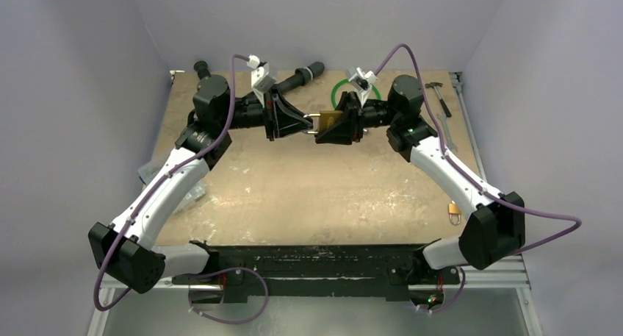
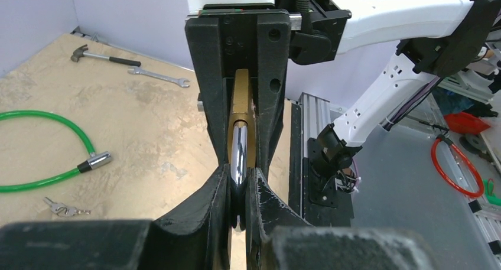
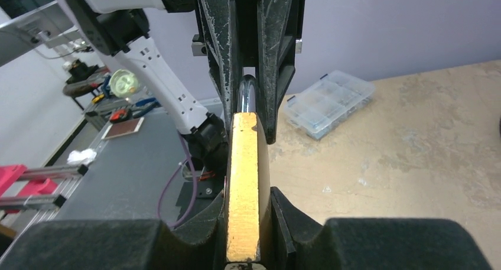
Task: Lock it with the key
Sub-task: Lock the lock.
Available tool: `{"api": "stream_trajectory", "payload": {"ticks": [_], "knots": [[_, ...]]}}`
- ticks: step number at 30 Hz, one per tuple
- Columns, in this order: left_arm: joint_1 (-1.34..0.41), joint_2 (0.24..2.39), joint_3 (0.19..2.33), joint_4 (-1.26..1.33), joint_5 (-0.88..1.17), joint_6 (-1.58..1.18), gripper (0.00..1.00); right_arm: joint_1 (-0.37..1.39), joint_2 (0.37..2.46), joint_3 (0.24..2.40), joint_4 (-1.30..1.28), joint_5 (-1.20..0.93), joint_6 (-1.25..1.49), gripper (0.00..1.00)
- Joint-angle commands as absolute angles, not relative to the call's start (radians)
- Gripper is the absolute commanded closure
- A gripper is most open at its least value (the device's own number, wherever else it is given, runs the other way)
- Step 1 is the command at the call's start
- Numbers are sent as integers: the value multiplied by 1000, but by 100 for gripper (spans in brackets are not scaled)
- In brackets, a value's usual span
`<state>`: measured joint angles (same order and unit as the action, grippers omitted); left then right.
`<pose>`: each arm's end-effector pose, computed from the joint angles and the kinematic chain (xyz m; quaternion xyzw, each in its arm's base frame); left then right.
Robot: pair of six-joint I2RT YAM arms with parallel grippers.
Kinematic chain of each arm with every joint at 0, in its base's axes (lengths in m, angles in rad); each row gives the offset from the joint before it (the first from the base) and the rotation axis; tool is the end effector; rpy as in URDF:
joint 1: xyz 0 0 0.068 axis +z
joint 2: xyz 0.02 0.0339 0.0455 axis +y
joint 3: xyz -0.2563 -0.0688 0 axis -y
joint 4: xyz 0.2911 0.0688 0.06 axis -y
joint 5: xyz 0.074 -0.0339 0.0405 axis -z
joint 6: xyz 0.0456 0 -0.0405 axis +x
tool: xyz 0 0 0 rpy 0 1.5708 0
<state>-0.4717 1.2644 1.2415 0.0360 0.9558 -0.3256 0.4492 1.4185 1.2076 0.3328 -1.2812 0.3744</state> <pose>0.2818 -0.1856 0.4125 0.3720 0.5982 -0.5431 0.4570 0.3095 0.1977 0.3751 -0.4671 0.5142 0.6033 0.3917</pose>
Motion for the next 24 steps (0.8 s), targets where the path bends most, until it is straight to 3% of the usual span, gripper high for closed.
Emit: {"api": "stream_trajectory", "payload": {"ticks": [1, 7, 14, 18, 19, 21, 24], "knots": [[-476, 1359, 1246, 42, 990, -335, 100, 565, 1358, 1202, 445, -1138, 401, 100], [-415, 1336, 1265, 84, 882, -354, 100, 525, 1346, 1161, 465, -1057, 420, 100], [-414, 1301, 1247, 137, 575, -417, 100, 520, 1323, 1107, 555, -941, 496, 100], [-414, 1308, 1250, 217, 648, -433, 100, 520, 1330, 1092, 584, -968, 521, 100], [-414, 1309, 1251, 232, 682, -407, 100, 519, 1330, 1091, 583, -983, 520, 89], [-414, 1302, 1252, 241, 733, -373, 100, 511, 1325, 1091, 562, -1005, 512, 55], [-413, 1291, 1264, 209, 782, -321, 100, 489, 1310, 1089, 502, -1020, 479, 32]]}}
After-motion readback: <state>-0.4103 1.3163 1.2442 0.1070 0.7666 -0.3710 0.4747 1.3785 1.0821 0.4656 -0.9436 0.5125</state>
